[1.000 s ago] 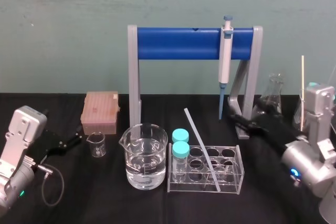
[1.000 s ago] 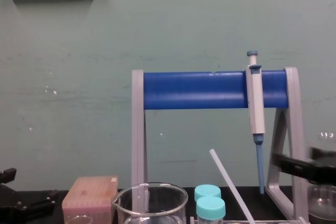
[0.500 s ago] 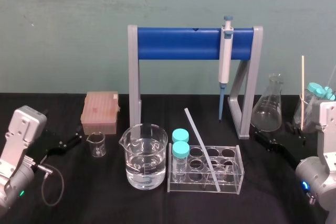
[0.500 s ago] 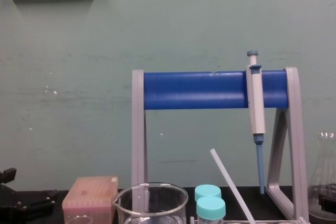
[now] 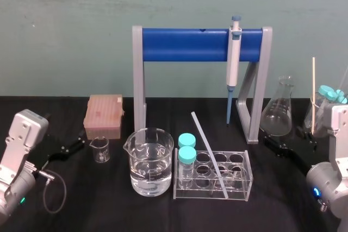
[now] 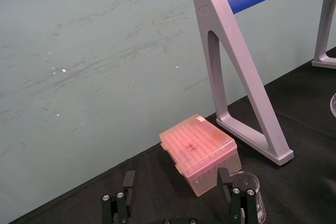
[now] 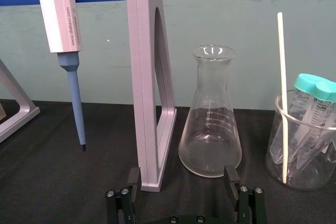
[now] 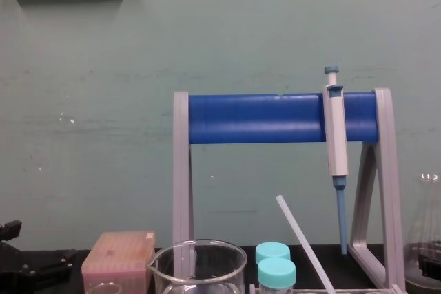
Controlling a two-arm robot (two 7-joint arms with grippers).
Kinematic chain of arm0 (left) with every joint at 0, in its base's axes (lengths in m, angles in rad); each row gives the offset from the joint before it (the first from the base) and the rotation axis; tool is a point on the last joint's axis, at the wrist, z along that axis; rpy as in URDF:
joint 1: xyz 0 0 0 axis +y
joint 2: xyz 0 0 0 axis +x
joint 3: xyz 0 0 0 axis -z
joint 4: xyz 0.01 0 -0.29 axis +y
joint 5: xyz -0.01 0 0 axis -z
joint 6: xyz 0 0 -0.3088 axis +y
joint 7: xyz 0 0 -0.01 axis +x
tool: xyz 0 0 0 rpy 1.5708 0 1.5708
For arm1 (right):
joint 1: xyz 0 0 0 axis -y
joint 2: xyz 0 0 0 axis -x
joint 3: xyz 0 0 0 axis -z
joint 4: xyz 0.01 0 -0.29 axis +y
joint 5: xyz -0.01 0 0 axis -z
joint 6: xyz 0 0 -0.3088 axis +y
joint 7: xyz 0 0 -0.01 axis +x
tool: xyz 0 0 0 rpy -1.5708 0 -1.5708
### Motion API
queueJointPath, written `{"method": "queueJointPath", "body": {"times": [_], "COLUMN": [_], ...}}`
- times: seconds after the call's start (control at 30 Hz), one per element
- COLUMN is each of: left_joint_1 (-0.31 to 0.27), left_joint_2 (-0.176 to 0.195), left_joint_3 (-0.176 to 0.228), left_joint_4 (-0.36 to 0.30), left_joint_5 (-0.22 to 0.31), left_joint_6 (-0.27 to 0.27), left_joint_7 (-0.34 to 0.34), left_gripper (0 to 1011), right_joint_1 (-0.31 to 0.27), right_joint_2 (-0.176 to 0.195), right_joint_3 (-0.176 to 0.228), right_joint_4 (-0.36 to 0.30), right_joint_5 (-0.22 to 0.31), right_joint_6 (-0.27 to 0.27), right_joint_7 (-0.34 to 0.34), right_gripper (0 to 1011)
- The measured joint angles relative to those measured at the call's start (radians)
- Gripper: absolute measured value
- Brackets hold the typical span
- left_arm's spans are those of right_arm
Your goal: Pick up the stirring rod with one hand, then place it down.
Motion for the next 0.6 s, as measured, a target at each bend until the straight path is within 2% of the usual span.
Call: {"method": "queueJointPath", "body": {"times": [0.6], "left_joint_1": [0.000], "left_joint_2": [0.000], "left_joint_3": [0.000], "left_joint_4": [0.000], "left_joint_5": [0.000], "left_joint_6": [0.000], "left_joint_7": [0.000], "left_gripper": [1000], "right_joint_1": [0.001], "right_joint_2": [0.001], "right_joint_3": [-0.001], "right_joint_4": [0.000], "right_joint_5": [0.001], "right_joint_6": [-0.001], "right_joint_7": [0.001], "right_gripper": [1003]}}
